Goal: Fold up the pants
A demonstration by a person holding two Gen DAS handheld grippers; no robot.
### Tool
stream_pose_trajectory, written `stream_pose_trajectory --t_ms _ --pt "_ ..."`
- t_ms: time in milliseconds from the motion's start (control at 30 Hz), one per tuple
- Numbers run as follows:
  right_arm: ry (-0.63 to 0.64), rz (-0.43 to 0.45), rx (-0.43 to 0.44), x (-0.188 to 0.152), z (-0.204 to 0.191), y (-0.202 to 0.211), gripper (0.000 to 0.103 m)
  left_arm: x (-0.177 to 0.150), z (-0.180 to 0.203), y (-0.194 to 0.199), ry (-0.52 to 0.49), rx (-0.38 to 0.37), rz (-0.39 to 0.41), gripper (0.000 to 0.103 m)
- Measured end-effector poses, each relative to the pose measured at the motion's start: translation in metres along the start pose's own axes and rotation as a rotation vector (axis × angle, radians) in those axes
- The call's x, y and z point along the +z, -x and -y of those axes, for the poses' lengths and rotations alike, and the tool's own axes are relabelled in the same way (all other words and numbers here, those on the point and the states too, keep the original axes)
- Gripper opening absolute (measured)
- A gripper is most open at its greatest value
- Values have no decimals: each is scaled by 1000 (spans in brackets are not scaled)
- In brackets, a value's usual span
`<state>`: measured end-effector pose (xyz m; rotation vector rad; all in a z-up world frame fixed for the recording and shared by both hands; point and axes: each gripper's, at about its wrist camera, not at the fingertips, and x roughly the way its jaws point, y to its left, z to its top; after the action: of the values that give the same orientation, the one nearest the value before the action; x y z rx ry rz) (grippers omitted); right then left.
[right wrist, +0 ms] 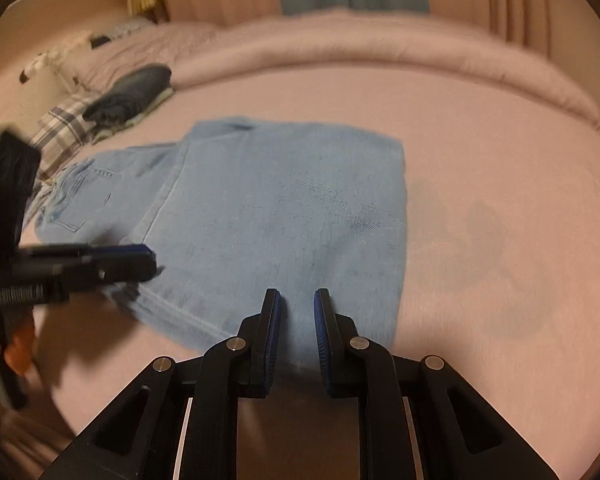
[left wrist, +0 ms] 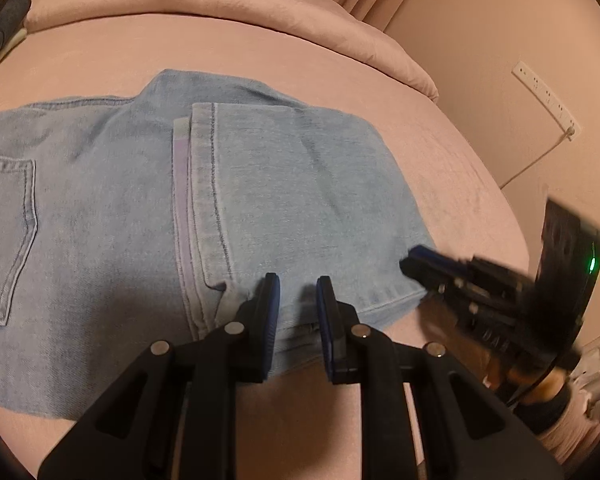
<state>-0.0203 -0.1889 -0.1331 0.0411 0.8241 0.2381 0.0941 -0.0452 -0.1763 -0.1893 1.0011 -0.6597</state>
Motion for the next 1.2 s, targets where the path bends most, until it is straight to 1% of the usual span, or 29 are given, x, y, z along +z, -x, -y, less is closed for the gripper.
stream_pose_trajectory --t_ms 33,100,167,200,233,267,300,433,467,533,667,767,867,933,1033,1200 --pt "-25 6 -8 -3 -1 3 17 1 -3 3 16 -5 -4 18" --pt "-55 -10 -12 -1 0 10 17 4 -9 13 57 -8 6 19" --pt "-68 -20 7 -1 -2 21 17 1 -16 30 77 -20 30 21" --pt "-79 -19 36 -4 -4 27 17 -3 -20 40 86 -14 45 30" --pt "-89 -18 59 -5 -5 30 19 -7 -25 51 94 17 62 49" --pt "-102 -11 86 -7 -6 33 21 -13 -34 63 114 48 88 58" --pt "-109 -3 104 -8 -8 34 21 -20 -45 77 152 49 116 63" --pt "-91 20 171 -2 -29 29 23 -46 -91 114 344 -3 159 63" --pt "-74 19 190 2 -37 25 23 -53 -102 122 392 8 166 63" --pt "-46 25 222 8 -51 20 23 -64 -117 137 451 40 188 63" --pt "-15 24 278 20 -77 9 29 -83 -140 147 568 19 220 63" --pt "6 21 304 24 -94 3 30 -89 -148 144 624 19 242 63" --pt "12 9 310 22 -100 2 30 -84 -157 139 672 0 271 64" --pt "12 2 311 21 -102 2 30 -78 -160 135 692 5 291 65" --pt "4 -2 299 21 -100 3 30 -68 -171 131 757 11 330 65" --pt "-14 11 298 27 -99 5 30 -54 -190 127 850 -29 392 65"
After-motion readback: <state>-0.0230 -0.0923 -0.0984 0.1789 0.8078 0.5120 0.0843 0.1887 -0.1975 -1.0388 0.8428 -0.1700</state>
